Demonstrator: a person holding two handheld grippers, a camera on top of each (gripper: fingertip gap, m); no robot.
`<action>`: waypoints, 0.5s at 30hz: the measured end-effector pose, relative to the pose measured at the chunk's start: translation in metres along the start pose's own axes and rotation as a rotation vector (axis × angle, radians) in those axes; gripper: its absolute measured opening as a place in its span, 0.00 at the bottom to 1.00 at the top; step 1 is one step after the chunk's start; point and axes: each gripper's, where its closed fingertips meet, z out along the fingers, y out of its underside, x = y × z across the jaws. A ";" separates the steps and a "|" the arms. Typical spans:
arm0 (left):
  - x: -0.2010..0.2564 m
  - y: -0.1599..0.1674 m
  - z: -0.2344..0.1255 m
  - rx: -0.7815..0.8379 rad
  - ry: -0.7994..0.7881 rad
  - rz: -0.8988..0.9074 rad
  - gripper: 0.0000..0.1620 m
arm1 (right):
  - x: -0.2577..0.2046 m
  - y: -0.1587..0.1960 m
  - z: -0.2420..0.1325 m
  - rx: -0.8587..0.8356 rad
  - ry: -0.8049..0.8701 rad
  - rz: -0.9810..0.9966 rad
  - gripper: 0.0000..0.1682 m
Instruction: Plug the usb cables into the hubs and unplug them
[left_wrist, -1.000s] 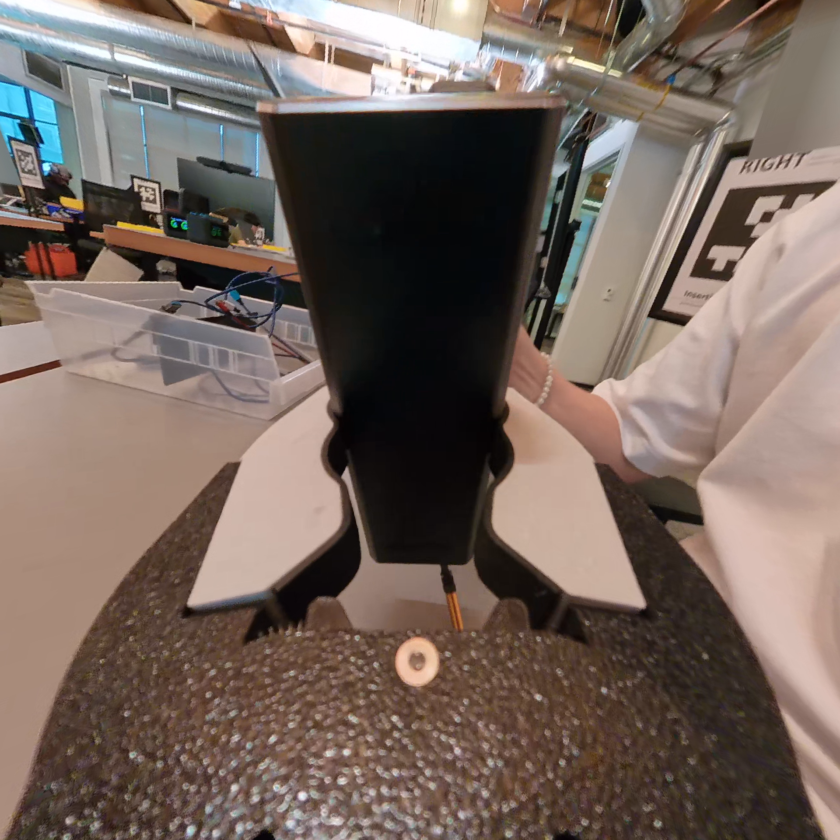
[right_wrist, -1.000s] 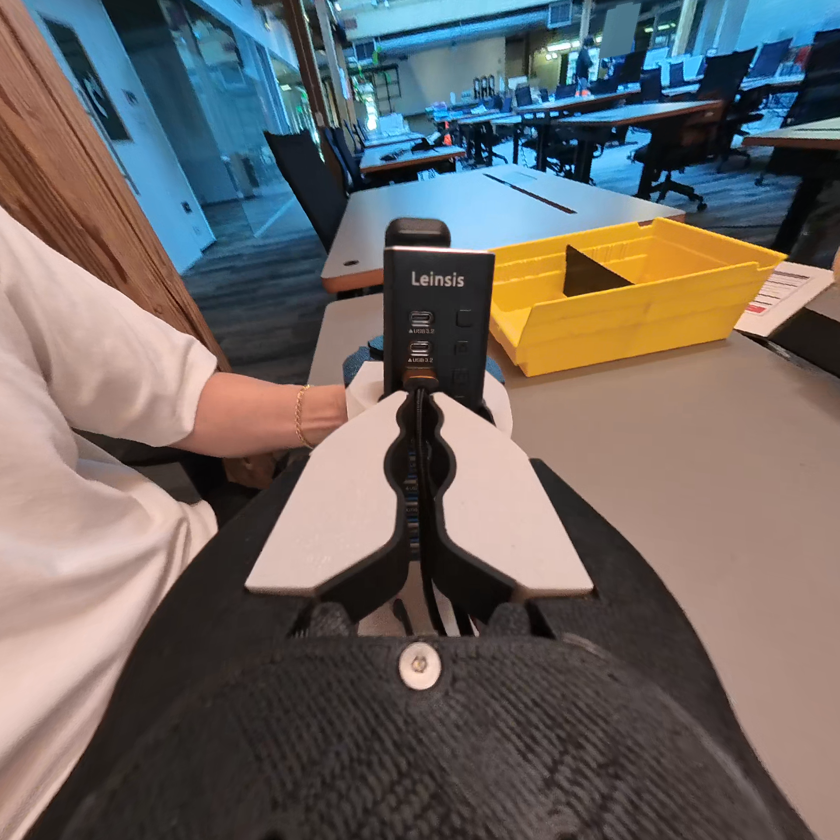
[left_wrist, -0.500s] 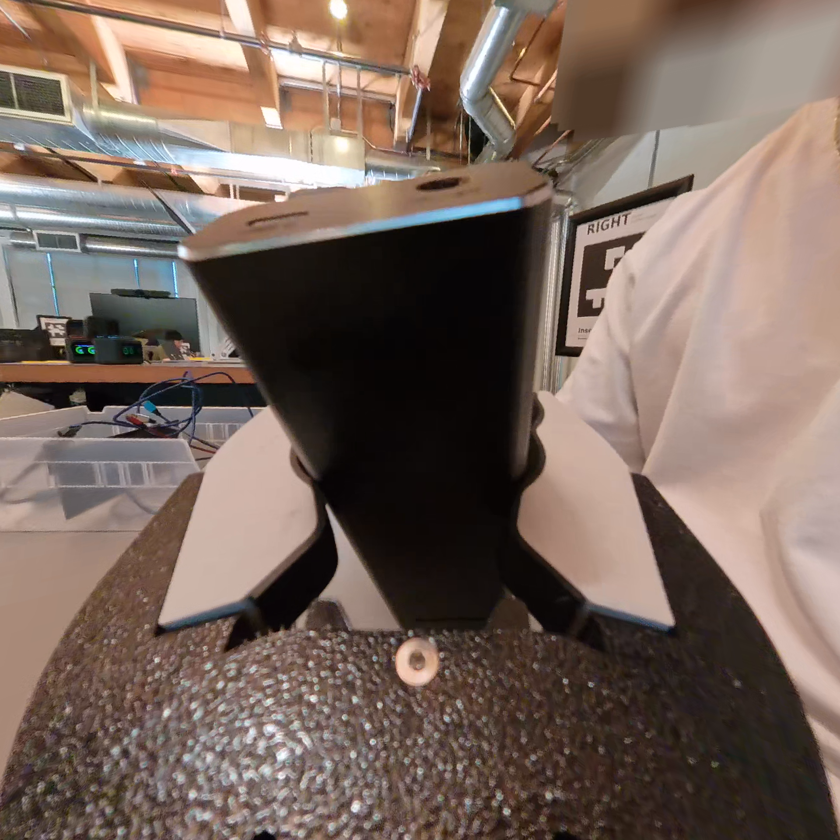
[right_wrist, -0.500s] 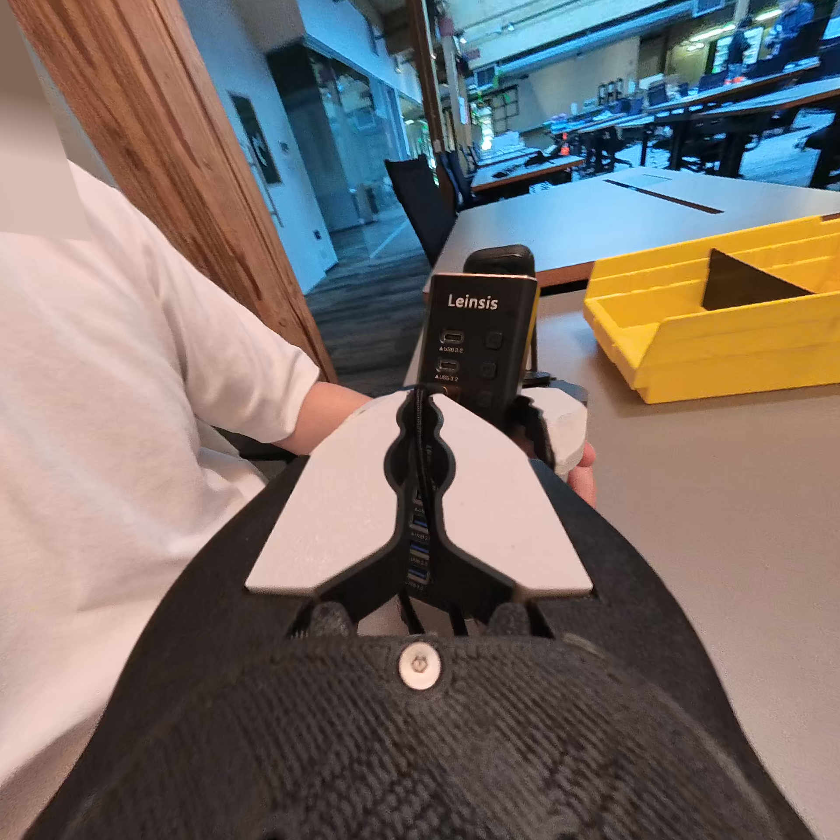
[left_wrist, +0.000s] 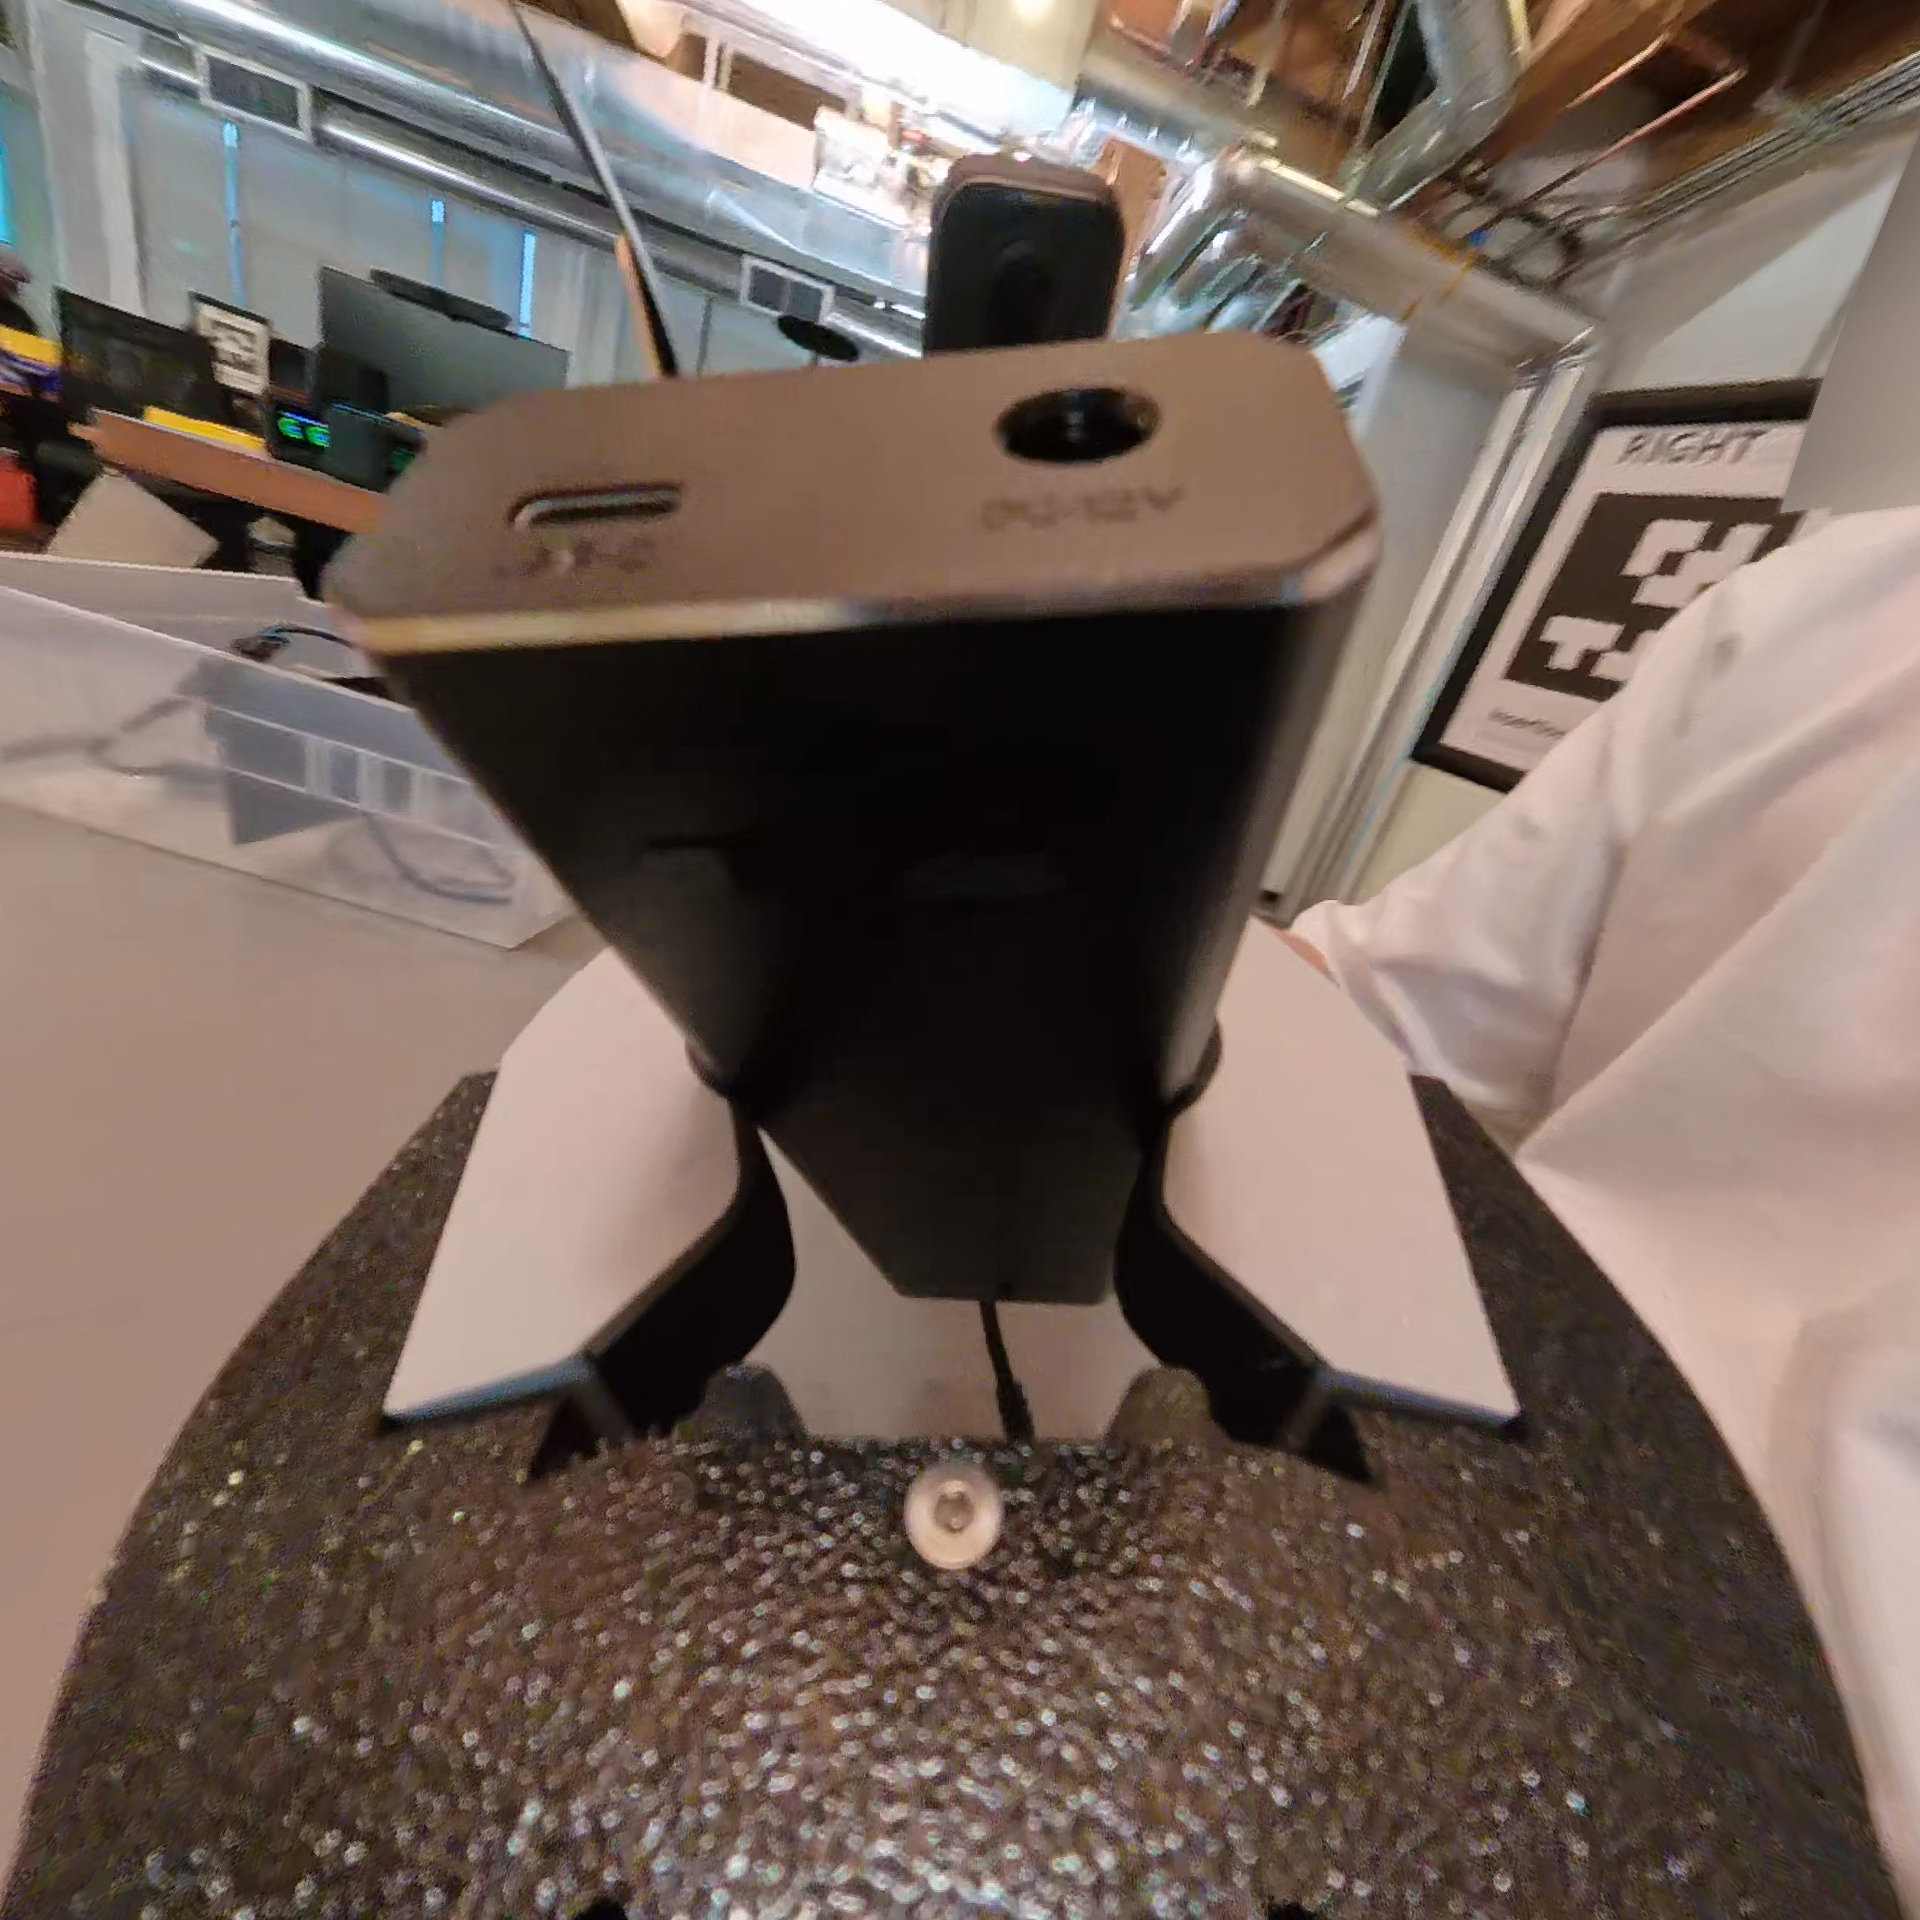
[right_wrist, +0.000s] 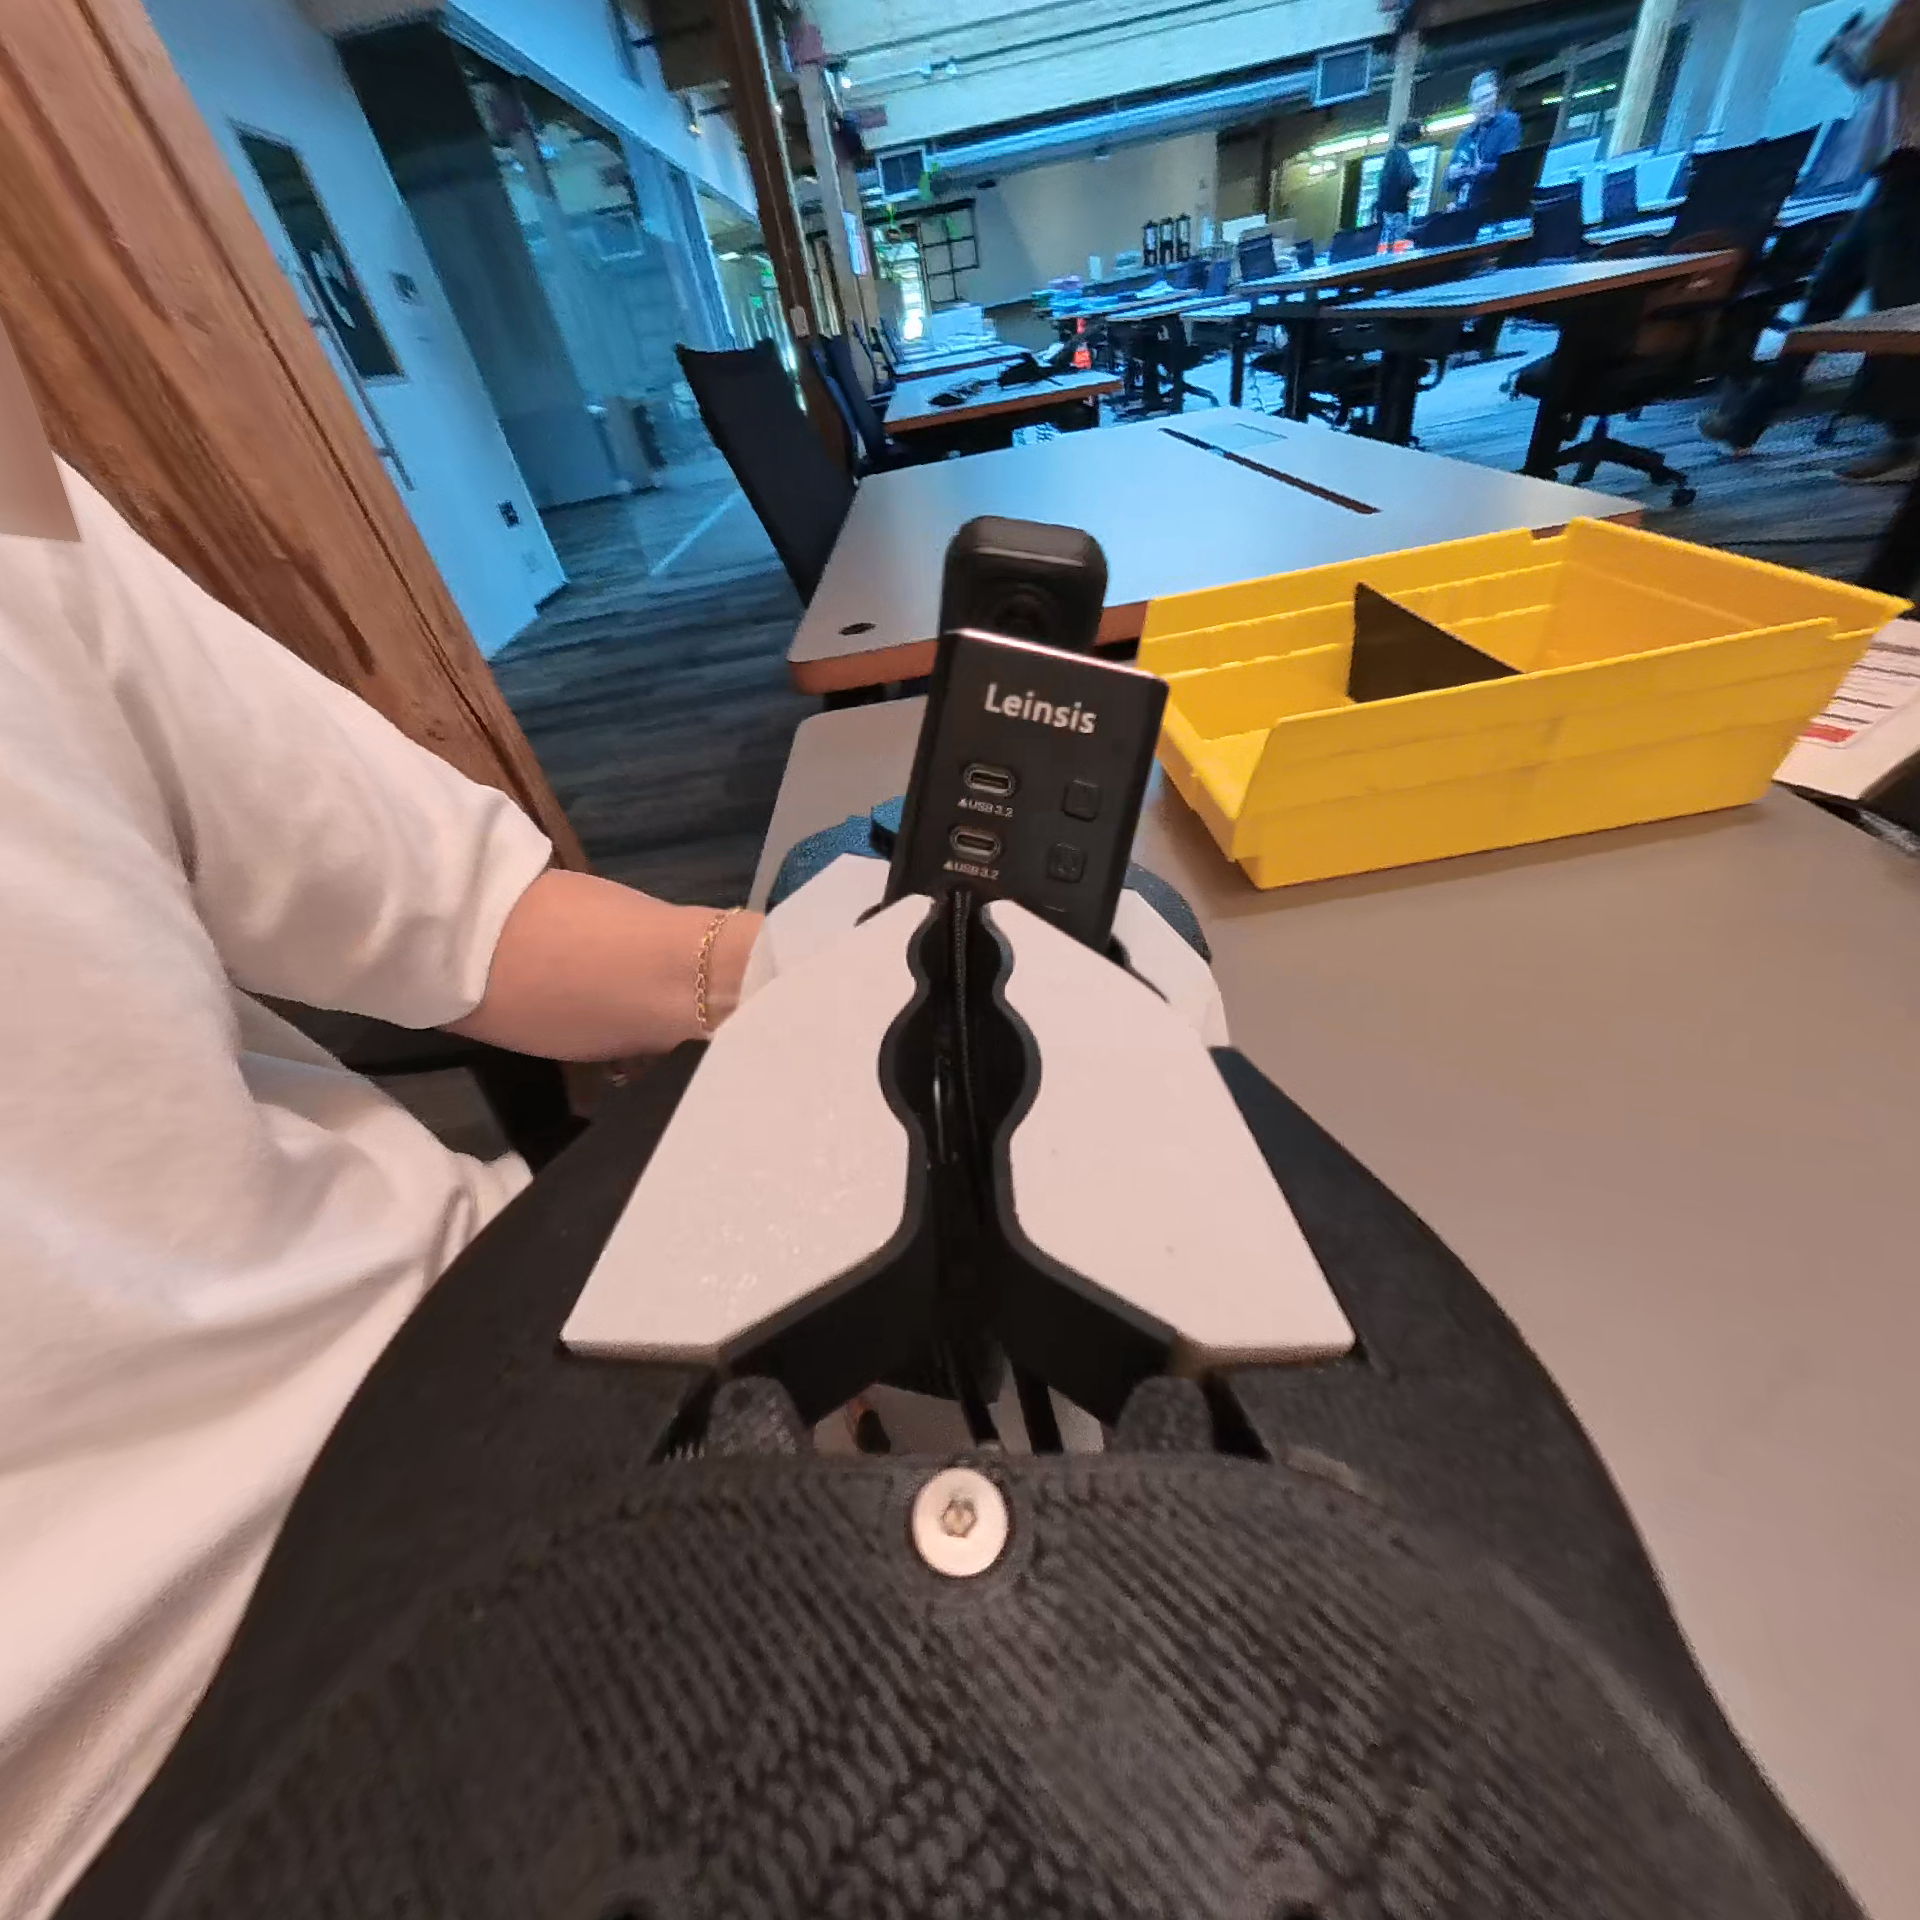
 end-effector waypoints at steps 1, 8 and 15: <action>-0.003 0.001 0.000 0.005 -0.023 0.012 0.47 | 0.002 0.001 0.000 -0.005 0.008 0.000 0.03; -0.011 0.001 -0.005 0.066 -0.027 -0.045 0.46 | 0.012 0.005 0.005 -0.029 0.109 -0.030 0.05; -0.013 0.000 -0.006 0.067 -0.038 -0.036 0.46 | 0.013 0.004 0.006 -0.024 0.116 -0.050 0.04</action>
